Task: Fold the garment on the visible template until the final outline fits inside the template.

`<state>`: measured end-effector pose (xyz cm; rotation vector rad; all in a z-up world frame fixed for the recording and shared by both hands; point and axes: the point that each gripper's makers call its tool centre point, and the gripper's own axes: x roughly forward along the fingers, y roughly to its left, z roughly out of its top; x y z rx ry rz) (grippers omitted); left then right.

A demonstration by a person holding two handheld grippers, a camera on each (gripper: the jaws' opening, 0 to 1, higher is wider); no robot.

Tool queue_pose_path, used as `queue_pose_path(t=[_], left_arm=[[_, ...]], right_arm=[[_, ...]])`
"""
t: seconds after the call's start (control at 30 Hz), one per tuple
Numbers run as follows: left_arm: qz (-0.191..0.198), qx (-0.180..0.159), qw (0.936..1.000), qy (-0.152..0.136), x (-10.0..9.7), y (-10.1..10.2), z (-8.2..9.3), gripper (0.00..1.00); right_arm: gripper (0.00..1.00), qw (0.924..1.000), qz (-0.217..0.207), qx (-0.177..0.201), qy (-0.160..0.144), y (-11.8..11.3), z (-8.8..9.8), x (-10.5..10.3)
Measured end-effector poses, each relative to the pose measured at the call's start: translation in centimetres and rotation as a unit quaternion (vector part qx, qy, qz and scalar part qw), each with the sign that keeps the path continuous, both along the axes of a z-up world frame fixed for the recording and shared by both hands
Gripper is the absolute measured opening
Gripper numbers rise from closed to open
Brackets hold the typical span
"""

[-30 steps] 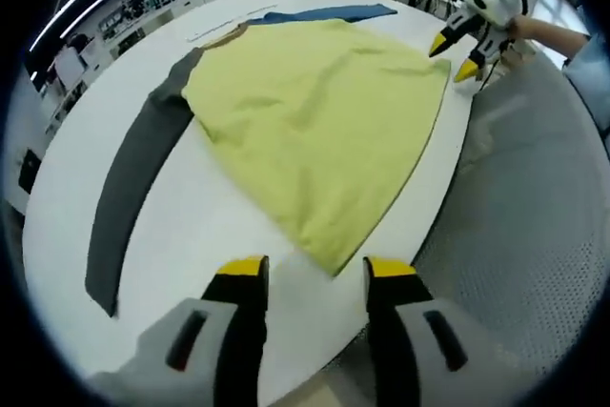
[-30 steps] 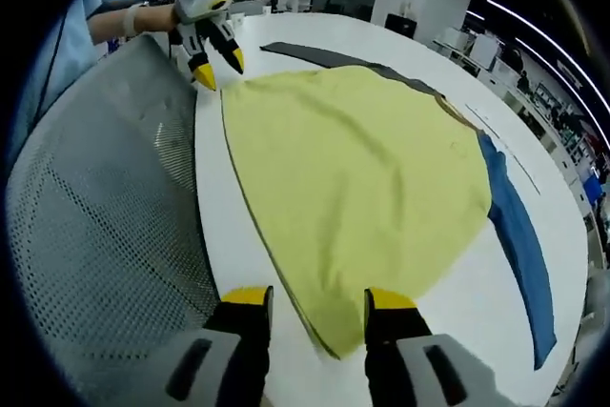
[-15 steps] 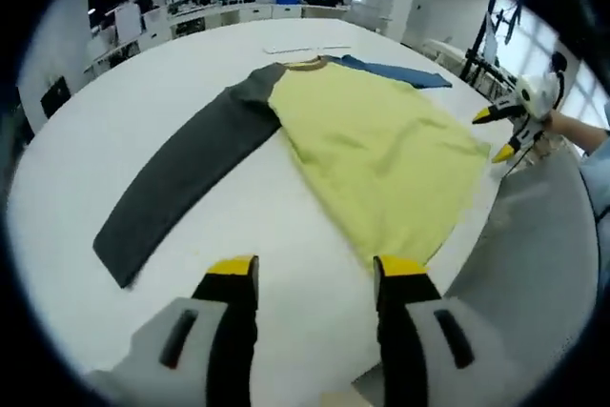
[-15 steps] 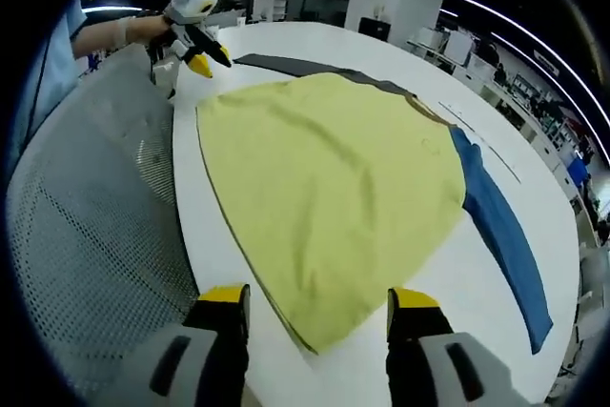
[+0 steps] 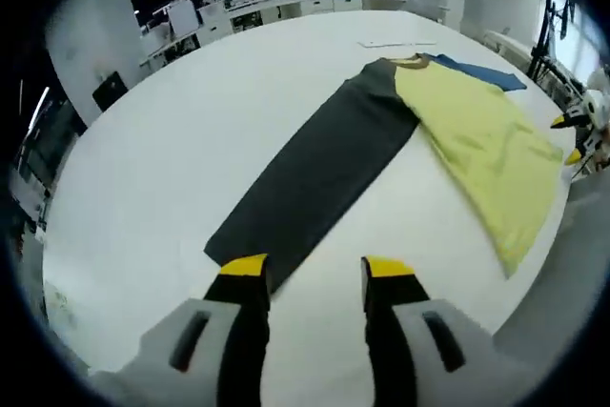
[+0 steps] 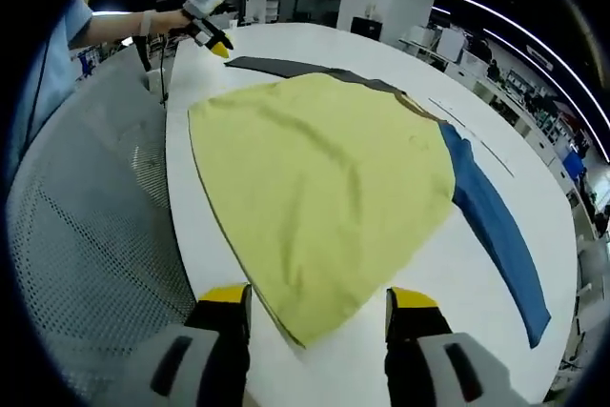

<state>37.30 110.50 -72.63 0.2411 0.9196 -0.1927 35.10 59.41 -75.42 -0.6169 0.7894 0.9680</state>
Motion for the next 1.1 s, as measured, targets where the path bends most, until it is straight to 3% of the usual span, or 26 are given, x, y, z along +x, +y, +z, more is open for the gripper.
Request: queue_pose_path(t=[0.17,0.3,0.4,0.87,1.1], left_arm=[[0.002,0.031,0.9990,0.032,0.1,2.0,-1.7,0.32],[0.022,0.013,0.9989,0.040,0.3,2.6,-2.5,0.24],[0.022,0.027,0.9979,0.054,0.3,3.4,-3.4,0.22],[0.033,-0.002,0.9977,0.060,0.3,3.7,-3.8,0.02],[0.041,0.000,0.9971,0.064,1.0,4.9,-3.9,0.00]], right_arm=[[0.55,1.0000,-0.001,-0.003,-0.001,-0.3,0.1,0.0],[0.55,1.0000,-0.005,-0.007,0.000,-0.8,0.1,0.0],[0.55,1.0000,-0.007,-0.006,0.000,-0.9,0.2,0.0],[0.54,0.9999,-0.005,-0.014,0.007,-0.7,-0.2,-0.2],[0.54,0.9999,-0.001,-0.016,0.007,-0.6,-0.1,-0.3]])
